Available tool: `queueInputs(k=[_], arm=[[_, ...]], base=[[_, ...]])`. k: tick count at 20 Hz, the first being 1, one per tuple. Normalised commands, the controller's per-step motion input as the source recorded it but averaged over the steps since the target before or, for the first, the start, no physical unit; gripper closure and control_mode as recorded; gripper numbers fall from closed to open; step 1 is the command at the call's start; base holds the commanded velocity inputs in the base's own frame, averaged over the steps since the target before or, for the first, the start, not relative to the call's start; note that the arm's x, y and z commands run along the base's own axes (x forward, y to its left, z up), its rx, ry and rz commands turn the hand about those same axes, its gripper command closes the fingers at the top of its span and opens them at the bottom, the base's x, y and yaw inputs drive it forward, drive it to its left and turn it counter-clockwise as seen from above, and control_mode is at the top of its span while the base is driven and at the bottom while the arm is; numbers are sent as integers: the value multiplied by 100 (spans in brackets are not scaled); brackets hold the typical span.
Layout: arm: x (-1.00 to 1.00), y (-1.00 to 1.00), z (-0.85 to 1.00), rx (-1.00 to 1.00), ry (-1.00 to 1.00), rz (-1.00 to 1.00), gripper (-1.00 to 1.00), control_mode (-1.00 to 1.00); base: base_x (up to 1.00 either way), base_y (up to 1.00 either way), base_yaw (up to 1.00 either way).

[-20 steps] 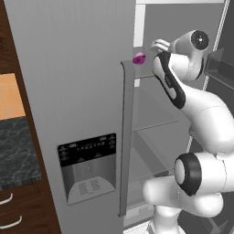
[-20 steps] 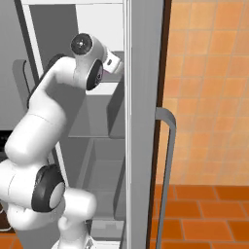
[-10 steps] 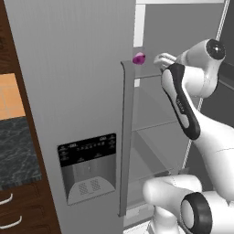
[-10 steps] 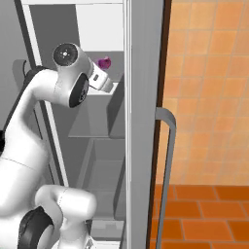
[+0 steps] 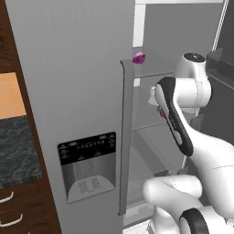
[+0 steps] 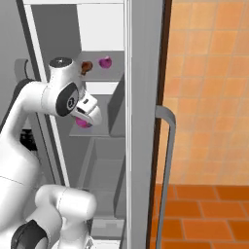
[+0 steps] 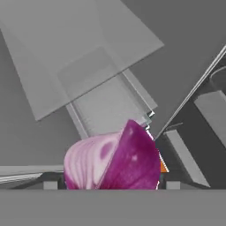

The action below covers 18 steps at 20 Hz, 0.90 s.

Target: Place one onion and one chicken drumstick in each tupperware on the nearby counter, to pack two identical lunches.

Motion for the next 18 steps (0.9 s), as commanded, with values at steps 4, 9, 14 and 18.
queueInputs(k=[4,9,14,18], arm=[[0,0,0,0,0,0,100,100],[0,0,0,0,0,0,100,100],[0,0,0,0,0,0,100,100],[0,0,0,0,0,0,100,100]], base=[[-76,85,53],[-31,100,63],[-7,100,56],[6,100,39]])
